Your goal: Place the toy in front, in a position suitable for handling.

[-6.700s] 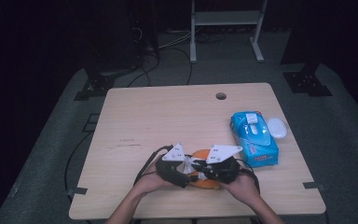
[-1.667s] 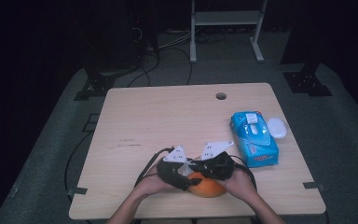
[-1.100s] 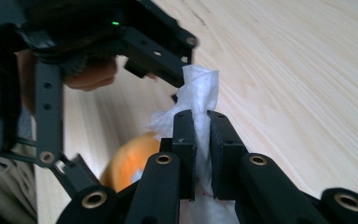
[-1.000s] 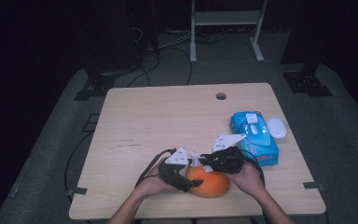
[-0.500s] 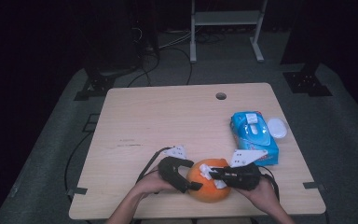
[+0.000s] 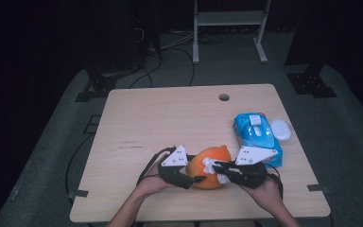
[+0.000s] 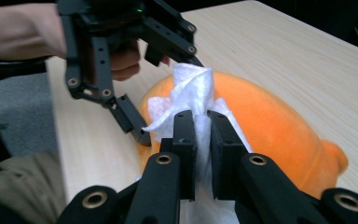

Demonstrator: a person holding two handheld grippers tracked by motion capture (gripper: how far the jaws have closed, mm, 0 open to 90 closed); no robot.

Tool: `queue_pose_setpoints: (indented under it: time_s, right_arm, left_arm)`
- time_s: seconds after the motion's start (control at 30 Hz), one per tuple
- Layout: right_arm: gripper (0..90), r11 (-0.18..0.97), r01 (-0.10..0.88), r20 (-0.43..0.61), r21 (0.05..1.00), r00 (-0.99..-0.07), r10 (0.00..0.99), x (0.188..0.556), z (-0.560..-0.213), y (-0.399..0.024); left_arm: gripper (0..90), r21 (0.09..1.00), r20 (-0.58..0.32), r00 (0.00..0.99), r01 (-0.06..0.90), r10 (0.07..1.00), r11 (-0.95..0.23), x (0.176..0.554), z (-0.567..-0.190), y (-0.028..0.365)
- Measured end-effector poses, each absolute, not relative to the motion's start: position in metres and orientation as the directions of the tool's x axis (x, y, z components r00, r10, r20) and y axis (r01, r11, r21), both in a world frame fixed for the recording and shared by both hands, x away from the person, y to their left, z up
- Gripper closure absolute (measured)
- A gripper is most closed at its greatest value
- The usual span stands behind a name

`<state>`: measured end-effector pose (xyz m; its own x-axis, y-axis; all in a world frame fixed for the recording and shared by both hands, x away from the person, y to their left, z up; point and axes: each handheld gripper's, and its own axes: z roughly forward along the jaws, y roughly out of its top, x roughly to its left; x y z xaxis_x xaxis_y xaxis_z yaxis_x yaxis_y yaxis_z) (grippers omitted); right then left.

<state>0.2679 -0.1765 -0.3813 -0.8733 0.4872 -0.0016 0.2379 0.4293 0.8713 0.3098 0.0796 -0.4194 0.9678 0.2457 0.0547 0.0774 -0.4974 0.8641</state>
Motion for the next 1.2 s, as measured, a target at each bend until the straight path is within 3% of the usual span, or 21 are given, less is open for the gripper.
queue_pose_setpoints:
  time_s: [0.1,0.13,0.17,0.2,0.4,0.67,1.07,1.2]
  right_arm:
    - [81.8,0.456,0.263,0.006,0.850,-0.871,0.491,0.280,-0.396,-0.168]
    - [81.9,0.438,0.287,0.042,0.852,-0.871,0.489,0.282,-0.407,-0.165]
    - [81.9,0.438,0.287,0.042,0.852,-0.871,0.489,0.282,-0.407,-0.165]
    - [81.9,0.441,0.290,0.048,0.849,-0.874,0.483,0.281,-0.410,-0.163]
    - [81.9,0.458,0.274,0.017,0.846,-0.872,0.490,0.277,-0.402,-0.158]
    - [81.9,0.488,0.199,-0.043,0.850,-0.897,0.440,0.278,-0.393,-0.128]
    - [81.9,0.434,0.263,-0.037,0.862,-0.820,0.571,0.301,-0.391,-0.175]
    - [81.9,0.383,0.324,0.047,0.865,-0.813,0.581,0.301,-0.400,-0.195]
  left_arm:
    - [17.9,0.848,-0.013,0.963,0.152,0.269,-0.507,0.317,-0.432,0.082]
    - [13.3,0.843,-0.085,0.955,0.221,0.283,-0.490,0.322,-0.435,0.086]
    - [11.3,0.843,-0.085,0.955,0.221,0.283,-0.490,0.322,-0.435,0.086]
    - [10.6,0.846,-0.151,0.942,0.279,0.298,-0.455,0.324,-0.433,0.090]
    - [24.4,0.849,-0.087,0.949,0.230,0.303,-0.476,0.319,-0.434,0.087]
    - [26.4,0.836,0.025,0.964,0.124,0.263,-0.534,0.309,-0.431,0.076]
    - [26.6,0.847,0.014,0.966,0.126,0.258,-0.516,0.312,-0.435,0.081]
    - [17.7,0.860,-0.065,0.966,0.182,0.251,-0.477,0.317,-0.433,0.081]
